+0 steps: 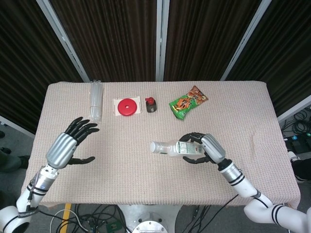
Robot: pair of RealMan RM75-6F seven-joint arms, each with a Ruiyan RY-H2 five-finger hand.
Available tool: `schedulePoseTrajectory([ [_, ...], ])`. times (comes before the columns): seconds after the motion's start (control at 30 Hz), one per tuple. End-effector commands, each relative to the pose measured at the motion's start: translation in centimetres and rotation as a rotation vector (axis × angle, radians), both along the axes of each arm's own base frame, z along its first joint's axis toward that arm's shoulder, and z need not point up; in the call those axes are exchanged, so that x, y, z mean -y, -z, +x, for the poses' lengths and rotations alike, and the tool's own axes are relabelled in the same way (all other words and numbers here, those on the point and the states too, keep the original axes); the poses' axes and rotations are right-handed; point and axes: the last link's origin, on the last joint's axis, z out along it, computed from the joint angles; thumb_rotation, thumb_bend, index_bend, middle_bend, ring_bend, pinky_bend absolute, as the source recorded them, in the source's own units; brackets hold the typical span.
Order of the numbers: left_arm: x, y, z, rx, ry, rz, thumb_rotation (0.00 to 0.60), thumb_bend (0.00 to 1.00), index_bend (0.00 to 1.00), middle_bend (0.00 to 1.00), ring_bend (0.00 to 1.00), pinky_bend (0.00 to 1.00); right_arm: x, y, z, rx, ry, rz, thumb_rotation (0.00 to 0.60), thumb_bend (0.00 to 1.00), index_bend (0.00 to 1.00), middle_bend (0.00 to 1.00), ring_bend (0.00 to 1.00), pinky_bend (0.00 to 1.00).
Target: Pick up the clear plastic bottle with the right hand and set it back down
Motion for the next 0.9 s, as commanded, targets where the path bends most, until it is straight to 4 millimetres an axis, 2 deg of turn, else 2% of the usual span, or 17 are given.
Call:
schedulePoseTrajectory([
  [0.03, -0.6, 1.1, 1.9, 0.057, 0.044, -0.028, 0.600, 0.00, 0.21, 0.15, 0.07, 0.03, 0.7, 1.4, 1.5, 0.040, -0.030, 0.040, 0.600, 0.41, 0.60, 0.54, 0.41, 0.50],
  [0.4, -1.6, 3.4, 6.0, 0.137, 0.130, -0.072, 0.600, 0.00, 0.21, 0.15, 0.07, 0.04, 1.1, 4.1, 4.5, 0.077, -0.087, 0.106, 0.600, 0.42, 0.62, 0.54, 0.42, 0.50],
  [0.9, -1.6, 4.0, 8.1, 0.182, 0.167, -0.083, 0.600, 0.00, 0.21, 0.15, 0.07, 0.04, 1.0, 4.3, 5.3, 0.085, -0.098, 0.104, 0.600, 0.42, 0.62, 0.54, 0.42, 0.50],
])
